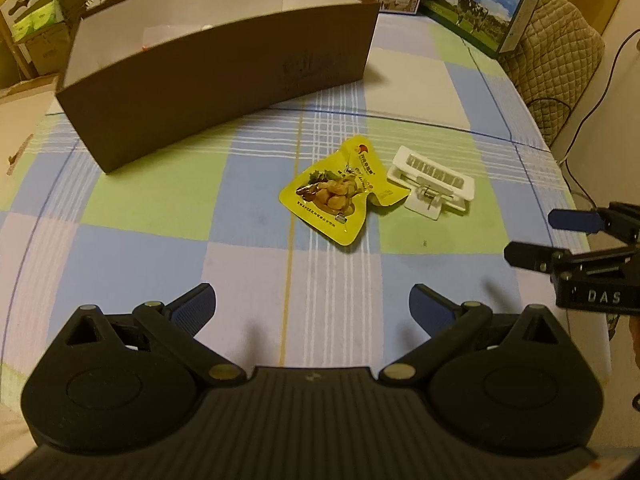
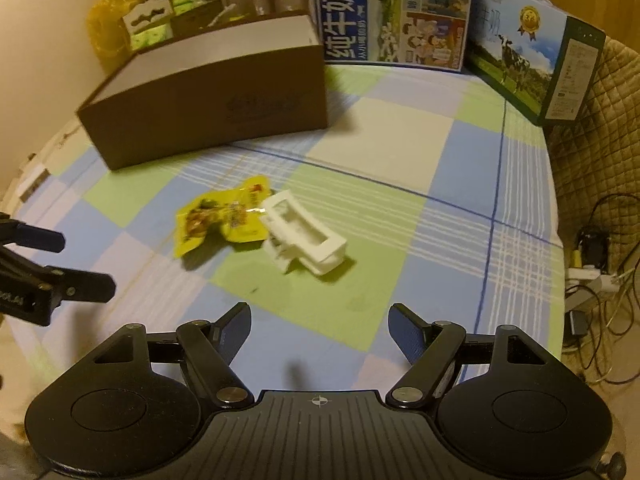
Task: Organize objects
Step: 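Move both tools back toward the yellow packet and white clip, then grasp the white clip with the right tool while the left tool grasps the yellow packet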
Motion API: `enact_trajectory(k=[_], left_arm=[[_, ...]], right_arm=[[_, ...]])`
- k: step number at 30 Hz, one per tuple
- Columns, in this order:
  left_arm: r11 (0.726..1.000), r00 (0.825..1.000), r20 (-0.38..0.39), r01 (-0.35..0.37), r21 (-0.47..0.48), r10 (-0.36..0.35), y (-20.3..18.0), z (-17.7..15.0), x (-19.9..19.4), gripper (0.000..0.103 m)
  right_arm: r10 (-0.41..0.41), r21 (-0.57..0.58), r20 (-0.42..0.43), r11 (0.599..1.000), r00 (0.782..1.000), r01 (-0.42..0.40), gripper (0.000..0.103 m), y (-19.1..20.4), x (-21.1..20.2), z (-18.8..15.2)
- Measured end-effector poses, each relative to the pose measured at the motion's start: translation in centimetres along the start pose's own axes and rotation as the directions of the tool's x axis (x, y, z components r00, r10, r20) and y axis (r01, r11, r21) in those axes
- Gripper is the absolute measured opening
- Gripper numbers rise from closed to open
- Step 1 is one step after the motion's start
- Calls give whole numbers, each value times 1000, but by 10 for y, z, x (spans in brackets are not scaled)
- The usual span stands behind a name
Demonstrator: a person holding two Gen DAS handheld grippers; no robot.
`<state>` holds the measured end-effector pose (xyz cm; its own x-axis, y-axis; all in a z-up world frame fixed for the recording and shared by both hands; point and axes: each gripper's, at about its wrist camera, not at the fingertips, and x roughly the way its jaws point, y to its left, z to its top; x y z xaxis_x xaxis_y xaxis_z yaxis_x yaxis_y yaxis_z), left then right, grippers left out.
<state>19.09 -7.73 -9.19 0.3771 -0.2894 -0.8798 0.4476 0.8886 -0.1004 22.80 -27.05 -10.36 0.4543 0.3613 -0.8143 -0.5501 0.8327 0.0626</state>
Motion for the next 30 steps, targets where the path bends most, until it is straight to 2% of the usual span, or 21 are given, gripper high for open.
enact_trajectory(k=[8,18,25,30], left_arm=[[1000,1000,-13,9,26,-9,2,13,22,101],[997,1000,-29,3,73,-1,4,30,43,101],[996,999,-41,5,94,-2,5,37,52,101],[994,999,-48,8,111,-3,4,39,57,101]], right_arm=[[43,-15,4,999,999,-43,73,-3,26,15],[49,-54,18,997,999,-48,73,-2,47,32],[96,-147,1,985,995,-95,72,4,65,38],[94,-200,-13,975,996,-94,65,12,75,40]])
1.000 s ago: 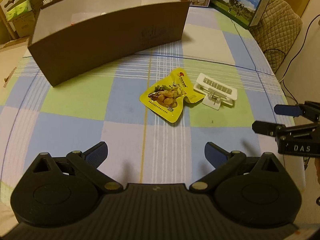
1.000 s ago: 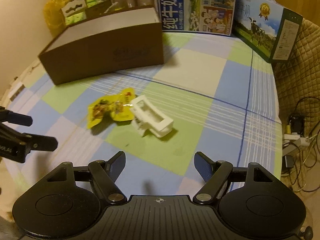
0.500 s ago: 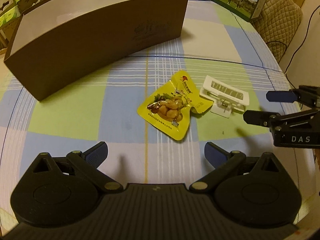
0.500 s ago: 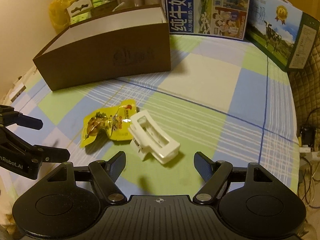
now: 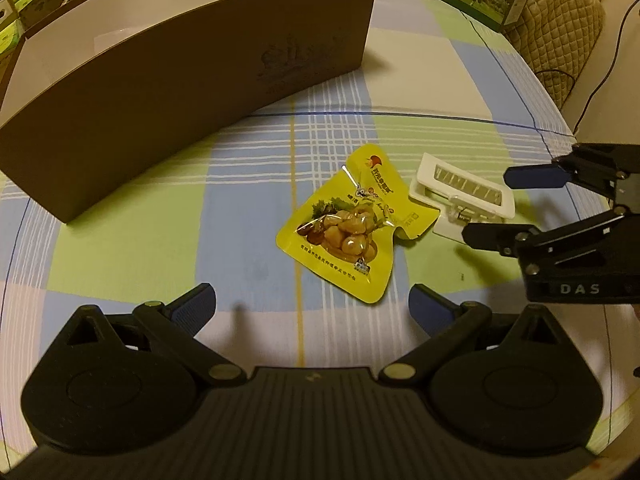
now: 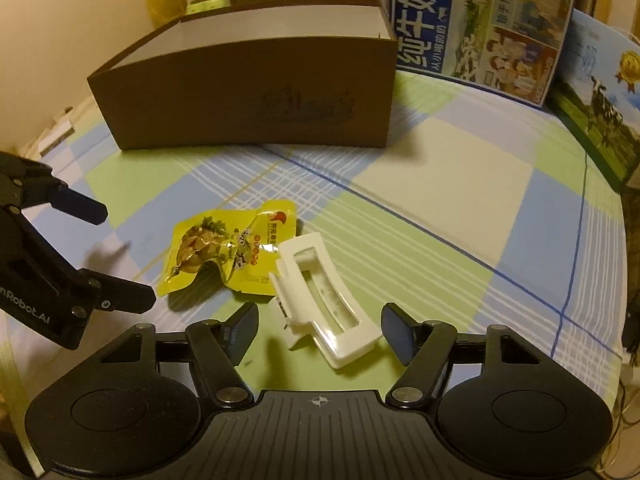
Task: Organize objects
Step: 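Grasp the white clip with the right tool while the left tool grasps the yellow packet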
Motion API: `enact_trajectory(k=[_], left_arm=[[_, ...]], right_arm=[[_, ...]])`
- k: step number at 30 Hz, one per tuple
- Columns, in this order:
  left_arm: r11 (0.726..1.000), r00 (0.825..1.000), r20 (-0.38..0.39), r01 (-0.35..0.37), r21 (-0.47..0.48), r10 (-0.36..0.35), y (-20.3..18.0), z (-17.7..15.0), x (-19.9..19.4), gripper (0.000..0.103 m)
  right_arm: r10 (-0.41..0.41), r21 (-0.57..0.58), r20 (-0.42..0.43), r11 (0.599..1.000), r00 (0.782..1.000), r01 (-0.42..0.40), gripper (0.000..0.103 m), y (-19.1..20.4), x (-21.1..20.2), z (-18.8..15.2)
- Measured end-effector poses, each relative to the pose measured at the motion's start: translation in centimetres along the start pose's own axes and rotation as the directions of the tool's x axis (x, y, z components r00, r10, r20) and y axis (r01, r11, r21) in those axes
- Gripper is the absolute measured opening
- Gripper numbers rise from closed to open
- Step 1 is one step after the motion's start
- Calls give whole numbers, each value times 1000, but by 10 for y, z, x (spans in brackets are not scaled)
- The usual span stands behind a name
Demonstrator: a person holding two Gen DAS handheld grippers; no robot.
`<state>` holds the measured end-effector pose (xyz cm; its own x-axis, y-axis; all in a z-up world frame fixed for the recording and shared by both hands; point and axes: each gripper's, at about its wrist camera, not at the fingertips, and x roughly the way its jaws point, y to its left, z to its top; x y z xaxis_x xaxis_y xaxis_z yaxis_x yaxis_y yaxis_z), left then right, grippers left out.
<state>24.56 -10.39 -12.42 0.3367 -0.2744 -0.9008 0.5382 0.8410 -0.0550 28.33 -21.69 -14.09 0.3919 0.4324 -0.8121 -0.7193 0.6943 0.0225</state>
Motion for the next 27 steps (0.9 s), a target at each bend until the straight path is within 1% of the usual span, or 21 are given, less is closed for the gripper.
enact_trajectory(k=[4,7,11,15,17,22,27], left_arm=[[1000,1000,-2,0,8,0,0,2,2,101],[1000,1000,-3,-3,15,3,1,3,3,101],[1000,1000,-3,-4,20,4,2,3,4,101],[1000,1000,-1,-9,26,9,5,3,6,101],[1000,1000,0,-9,26,9,6,3,6,101],[999,1000,-1,-11,33,11,7,5,8,101],[998,1000,0,-3,57,3,3,9,12,101]], right_arm=[[-4,-5,-10,1000,1000,4,62,-1,7,3],[-23,-22,-18,999,1000,23,61,-3,12,6],[-16,-37,-28,999,999,15,60,-6,18,9],[-5,-47,-40,999,999,3,44,-5,20,10],[-3,-46,-39,999,999,2,40,-5,19,9],[-5,-11,-47,1000,999,5,40,-8,13,5],[-41,60,-62,997,997,45,40,-16,2,-6]])
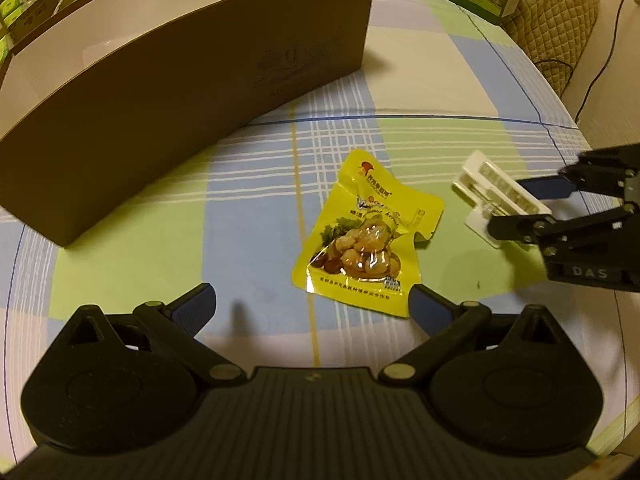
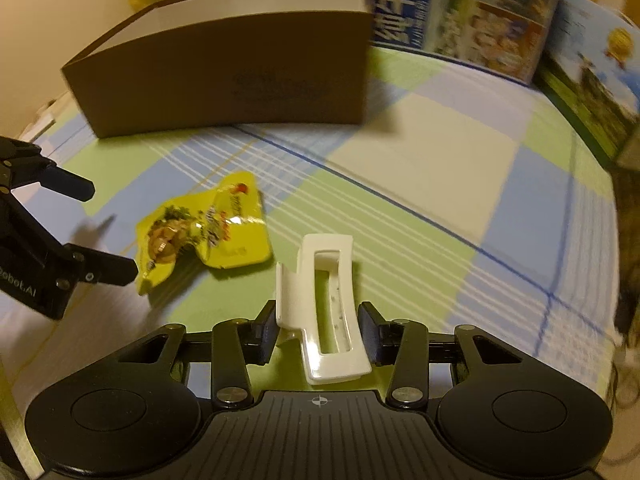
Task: Organize objects
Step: 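Grasp the white clip with the right tool while the left tool grasps the yellow packet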
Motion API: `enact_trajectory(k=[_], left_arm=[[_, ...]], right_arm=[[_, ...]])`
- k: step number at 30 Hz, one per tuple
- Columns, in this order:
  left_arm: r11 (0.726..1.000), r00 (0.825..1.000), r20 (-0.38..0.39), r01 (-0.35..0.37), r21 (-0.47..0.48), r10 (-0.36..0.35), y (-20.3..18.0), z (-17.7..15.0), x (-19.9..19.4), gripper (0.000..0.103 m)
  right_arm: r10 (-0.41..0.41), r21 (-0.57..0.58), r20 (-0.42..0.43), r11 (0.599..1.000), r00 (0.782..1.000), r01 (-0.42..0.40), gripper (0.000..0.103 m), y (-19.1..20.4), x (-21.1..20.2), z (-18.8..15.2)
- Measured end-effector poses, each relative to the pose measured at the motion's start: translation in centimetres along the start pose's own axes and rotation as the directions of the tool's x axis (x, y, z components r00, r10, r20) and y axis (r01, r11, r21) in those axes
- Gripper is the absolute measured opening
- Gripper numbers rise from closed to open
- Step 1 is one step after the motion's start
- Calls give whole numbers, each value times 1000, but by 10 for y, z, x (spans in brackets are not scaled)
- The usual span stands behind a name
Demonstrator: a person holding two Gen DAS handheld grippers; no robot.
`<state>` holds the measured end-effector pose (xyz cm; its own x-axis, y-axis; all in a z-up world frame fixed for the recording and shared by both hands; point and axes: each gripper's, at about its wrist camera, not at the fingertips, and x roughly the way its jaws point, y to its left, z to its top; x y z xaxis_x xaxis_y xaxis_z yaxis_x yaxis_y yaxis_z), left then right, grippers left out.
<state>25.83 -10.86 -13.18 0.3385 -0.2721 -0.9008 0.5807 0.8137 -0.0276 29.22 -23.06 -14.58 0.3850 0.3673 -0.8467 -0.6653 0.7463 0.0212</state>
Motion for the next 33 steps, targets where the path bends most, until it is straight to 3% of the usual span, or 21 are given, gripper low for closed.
enact_trajectory(k=[12,19,26,33], left_arm=[[988,999,-23,52,146,-49,-19,24,32,100],[981,996,-40,90,170,-84,-20,35,47,91],[975,994,-13,106,197,-106,-25,35,42,67],[978,995,-3,95,186,-97,-26,28,38,65]], right_arm=[[-60,168,-6,984,998,60,40,-22,-32,-35],[-71,195,-11,978,997,72,40,-24,-36,-39],[-62,214,-24,975,998,66,40,-26,-32,-36],[-65,209,-22,976,998,68,40,-28,-30,-31]])
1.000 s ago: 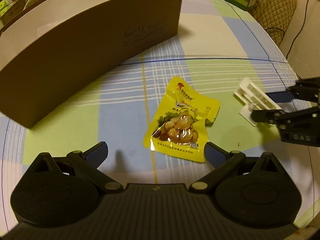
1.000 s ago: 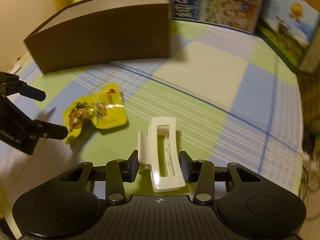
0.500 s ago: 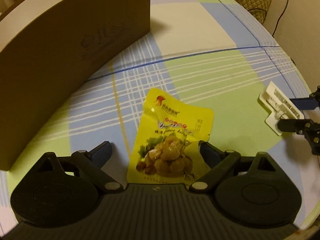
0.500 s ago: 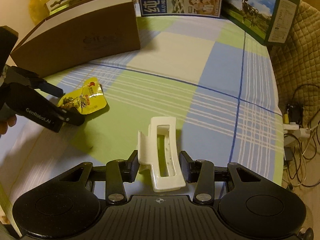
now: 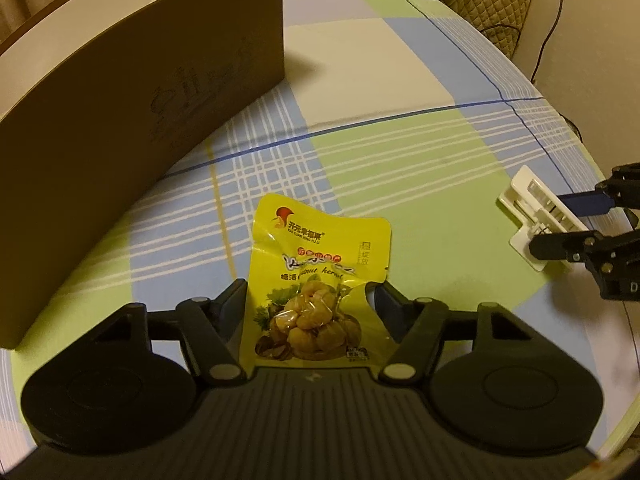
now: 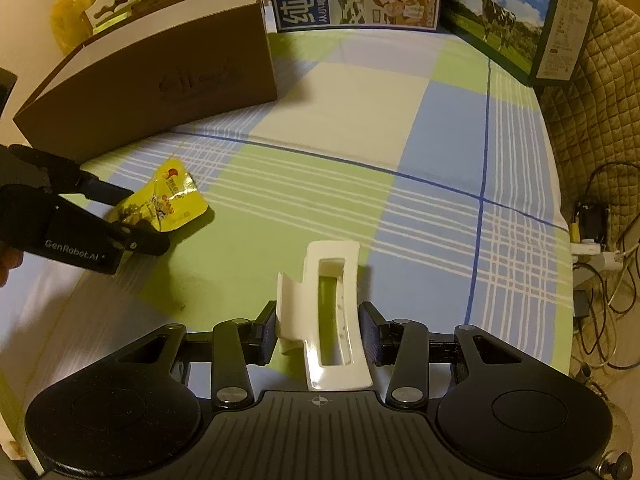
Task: Organize objects
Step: 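Lift the yellow packet and white clip and carry both toward the brown box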
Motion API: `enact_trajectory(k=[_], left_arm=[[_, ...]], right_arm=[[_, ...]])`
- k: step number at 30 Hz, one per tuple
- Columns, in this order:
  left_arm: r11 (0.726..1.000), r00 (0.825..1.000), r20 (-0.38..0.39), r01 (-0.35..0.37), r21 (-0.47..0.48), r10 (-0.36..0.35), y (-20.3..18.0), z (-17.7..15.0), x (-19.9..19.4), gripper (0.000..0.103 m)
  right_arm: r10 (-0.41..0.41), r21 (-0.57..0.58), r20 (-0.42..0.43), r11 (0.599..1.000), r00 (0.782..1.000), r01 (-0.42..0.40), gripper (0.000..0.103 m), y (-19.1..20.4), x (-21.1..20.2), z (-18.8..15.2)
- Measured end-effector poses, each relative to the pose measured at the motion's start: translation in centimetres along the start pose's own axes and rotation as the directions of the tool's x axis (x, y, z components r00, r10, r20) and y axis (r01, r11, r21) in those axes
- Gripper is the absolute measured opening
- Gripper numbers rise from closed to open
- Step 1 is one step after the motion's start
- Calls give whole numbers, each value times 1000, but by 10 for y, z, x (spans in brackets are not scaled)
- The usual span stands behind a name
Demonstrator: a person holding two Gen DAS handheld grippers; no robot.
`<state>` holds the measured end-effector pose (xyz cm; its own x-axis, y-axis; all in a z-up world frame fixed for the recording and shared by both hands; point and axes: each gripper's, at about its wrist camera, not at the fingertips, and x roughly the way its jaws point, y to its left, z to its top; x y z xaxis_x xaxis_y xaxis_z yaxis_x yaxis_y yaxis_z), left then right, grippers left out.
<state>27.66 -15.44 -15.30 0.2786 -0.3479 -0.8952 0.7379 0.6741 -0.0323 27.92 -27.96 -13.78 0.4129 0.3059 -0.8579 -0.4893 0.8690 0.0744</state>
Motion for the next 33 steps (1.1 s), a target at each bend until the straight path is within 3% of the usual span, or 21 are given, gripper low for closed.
enact_trajectory(k=[7,16,26,33], left_arm=[[998,1000,-4,-31,-54,31,7,-16,-10,64],[976,995,-27,-101,-191,98,29,-63,-36,64],[943,988,-66,-151,-296,137,36,-107,-62,64],[937,986,-76,-166,-307,149,33,-114,-64,67]], right_arm=[[-1,-4,-6,1000,1000,1,40,1,5,1],[8,-6,23,1000,1000,-8,39,2,6,-3],[129,-94,-2,987,992,-129,39,40,2,-16],[165,-125,-28,978,986,-167,39,62,1,-24]])
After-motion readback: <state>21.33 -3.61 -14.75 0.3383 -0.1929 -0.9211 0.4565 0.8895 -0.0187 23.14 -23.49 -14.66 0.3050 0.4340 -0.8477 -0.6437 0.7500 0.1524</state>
